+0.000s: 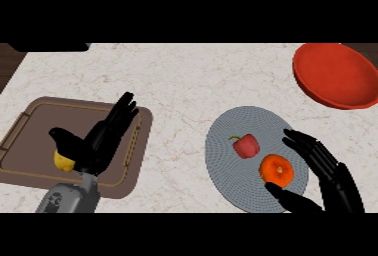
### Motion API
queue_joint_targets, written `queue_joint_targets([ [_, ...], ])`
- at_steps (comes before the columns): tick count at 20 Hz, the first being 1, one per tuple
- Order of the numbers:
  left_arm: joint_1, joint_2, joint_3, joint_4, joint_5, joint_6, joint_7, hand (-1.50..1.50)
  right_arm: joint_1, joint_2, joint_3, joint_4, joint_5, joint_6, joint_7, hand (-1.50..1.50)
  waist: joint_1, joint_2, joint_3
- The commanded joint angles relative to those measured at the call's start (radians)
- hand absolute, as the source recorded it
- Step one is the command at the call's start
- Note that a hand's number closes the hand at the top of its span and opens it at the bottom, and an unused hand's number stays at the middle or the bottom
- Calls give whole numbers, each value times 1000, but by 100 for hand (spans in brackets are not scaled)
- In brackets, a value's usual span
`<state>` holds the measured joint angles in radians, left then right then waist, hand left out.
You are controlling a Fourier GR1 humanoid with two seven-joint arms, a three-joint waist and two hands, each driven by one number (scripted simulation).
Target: Pick the bell pepper from the placemat and place it in the bowl
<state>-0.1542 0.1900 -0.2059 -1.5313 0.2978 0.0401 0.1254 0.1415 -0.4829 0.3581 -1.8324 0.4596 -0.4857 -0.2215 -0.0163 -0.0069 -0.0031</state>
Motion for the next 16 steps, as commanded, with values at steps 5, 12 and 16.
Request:
queue_joint_targets([
  [5, 41, -17, -25, -38, -8, 6, 2, 0, 70, -32, 32, -109, 500, 61, 473, -150, -3, -3, -6],
  [12, 60, -10, -31, -21, -6, -29, -16, 0, -8, 76, 172, -264, 692, 501, 898, -150, 25, 6, -4],
  [16, 47, -14, -27, -2, -5, -52, -31, 0, -148, 245, 234, -160, 715, 668, 1056, -150, 31, 10, 1],
])
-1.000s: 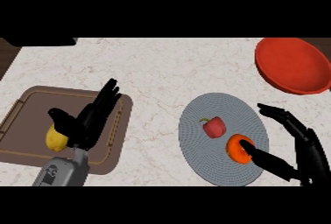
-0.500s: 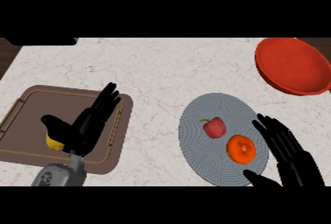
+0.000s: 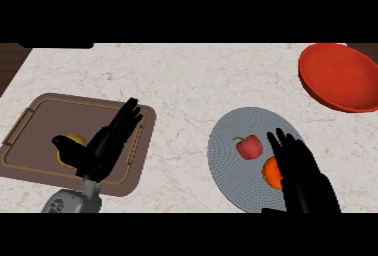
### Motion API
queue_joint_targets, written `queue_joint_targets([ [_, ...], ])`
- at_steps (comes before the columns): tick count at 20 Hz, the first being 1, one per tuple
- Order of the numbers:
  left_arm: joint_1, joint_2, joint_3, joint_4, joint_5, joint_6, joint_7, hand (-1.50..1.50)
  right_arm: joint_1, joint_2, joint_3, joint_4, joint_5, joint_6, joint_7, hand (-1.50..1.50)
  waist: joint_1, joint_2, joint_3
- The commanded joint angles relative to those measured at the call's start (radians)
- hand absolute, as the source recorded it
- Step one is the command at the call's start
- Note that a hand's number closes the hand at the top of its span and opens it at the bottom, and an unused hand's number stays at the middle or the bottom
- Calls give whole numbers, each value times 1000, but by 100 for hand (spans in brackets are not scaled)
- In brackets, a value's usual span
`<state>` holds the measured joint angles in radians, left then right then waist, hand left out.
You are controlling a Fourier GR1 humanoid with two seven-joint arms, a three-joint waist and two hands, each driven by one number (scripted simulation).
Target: Pick the bell pepper from the placemat and place it in the bowl
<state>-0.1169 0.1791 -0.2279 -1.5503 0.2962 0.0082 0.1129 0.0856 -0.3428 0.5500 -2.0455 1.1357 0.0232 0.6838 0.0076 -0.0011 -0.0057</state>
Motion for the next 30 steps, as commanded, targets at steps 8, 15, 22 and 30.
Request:
queue_joint_targets([
  [8, -23, -30, 12, 26, -32, 2, 6, 0, -292, 335, 6, 211, 75, 366, 351, -150, -2, 2, 5],
  [15, 22, -37, -2, -49, -47, 8, 45, 0, -290, 341, -90, 329, 61, 379, 317, -150, -1, 1, 6],
  [22, 38, -39, 60, -74, -36, -48, 56, 0, -248, 330, -90, 351, 110, 339, 219, -150, -5, 0, 6],
  [30, 39, -66, 78, 0, -84, -82, -11, 0, -345, 342, -114, 499, 102, 254, 243, -150, -4, 1, 6],
])
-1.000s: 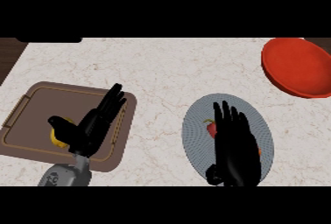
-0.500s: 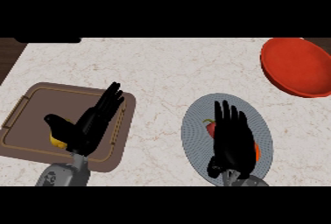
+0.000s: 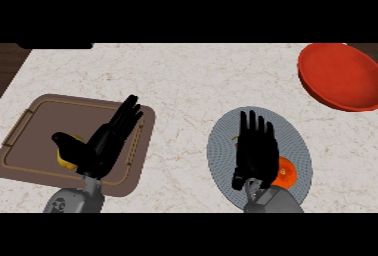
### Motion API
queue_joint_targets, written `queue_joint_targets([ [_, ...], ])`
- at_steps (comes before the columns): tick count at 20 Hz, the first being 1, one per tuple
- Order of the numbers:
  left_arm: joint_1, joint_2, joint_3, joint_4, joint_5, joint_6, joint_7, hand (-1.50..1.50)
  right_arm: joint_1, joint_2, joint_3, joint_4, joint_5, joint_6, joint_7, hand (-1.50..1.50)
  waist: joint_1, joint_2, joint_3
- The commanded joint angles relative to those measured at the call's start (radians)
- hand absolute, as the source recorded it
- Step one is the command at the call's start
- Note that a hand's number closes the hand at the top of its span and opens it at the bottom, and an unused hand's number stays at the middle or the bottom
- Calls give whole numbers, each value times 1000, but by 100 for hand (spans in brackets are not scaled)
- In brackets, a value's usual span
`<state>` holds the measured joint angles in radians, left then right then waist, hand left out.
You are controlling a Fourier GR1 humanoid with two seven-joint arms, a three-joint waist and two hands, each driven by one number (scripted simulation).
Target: Pick the bell pepper from the placemat and place it in the bowl
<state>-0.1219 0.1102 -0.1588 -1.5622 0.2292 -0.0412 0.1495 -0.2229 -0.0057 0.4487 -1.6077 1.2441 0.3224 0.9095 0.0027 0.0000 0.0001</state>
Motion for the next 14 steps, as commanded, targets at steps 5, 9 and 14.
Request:
queue_joint_targets([
  [5, 61, -16, -5, -142, -19, 6, 78, 0, 17, -43, -52, 55, 8, -92, -74, -150, 1, -1, 0],
  [9, 54, 12, 50, -78, -3, -60, 52, 0, -46, 5, -15, 146, 20, -151, -14, -150, 2, 0, 0],
  [14, 2, -14, 67, -48, -16, -48, 67, 0, -25, -4, -106, 257, 33, -237, -138, -150, 0, 1, 0],
])
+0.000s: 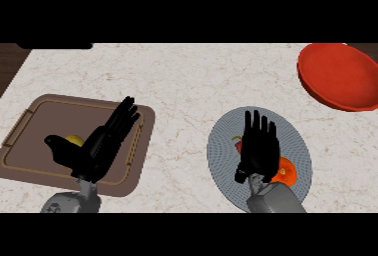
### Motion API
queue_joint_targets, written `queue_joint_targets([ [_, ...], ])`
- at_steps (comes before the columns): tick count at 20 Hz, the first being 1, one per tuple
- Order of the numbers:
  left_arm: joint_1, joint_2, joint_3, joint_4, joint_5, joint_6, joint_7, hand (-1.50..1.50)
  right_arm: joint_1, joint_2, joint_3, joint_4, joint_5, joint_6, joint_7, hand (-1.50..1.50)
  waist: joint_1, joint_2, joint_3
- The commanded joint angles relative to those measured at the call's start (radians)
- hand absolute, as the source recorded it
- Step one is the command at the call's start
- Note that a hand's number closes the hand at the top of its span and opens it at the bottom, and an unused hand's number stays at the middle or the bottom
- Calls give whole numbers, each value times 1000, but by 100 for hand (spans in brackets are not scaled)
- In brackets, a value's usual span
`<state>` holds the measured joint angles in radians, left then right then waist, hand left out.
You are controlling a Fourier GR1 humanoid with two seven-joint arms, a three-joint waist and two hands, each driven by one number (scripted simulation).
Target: Pick the bell pepper from the placemat and place it in the bowl
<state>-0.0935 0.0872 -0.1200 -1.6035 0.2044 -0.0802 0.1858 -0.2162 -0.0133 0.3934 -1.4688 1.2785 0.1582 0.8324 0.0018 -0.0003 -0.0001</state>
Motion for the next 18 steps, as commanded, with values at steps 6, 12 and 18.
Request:
queue_joint_targets([
  [6, -66, -49, 11, 67, -40, 8, 2, 0, -34, 13, -27, 108, -2, -80, -32, -150, -1, 1, 0],
  [12, 9, -23, 24, 96, -44, -51, -98, 0, -32, -60, -60, 42, -4, -38, -184, 150, -3, 0, 0],
  [18, 31, -54, -6, -34, -46, -12, -1, 0, -54, -15, -58, 210, 42, -172, -241, 150, 5, 0, 0],
])
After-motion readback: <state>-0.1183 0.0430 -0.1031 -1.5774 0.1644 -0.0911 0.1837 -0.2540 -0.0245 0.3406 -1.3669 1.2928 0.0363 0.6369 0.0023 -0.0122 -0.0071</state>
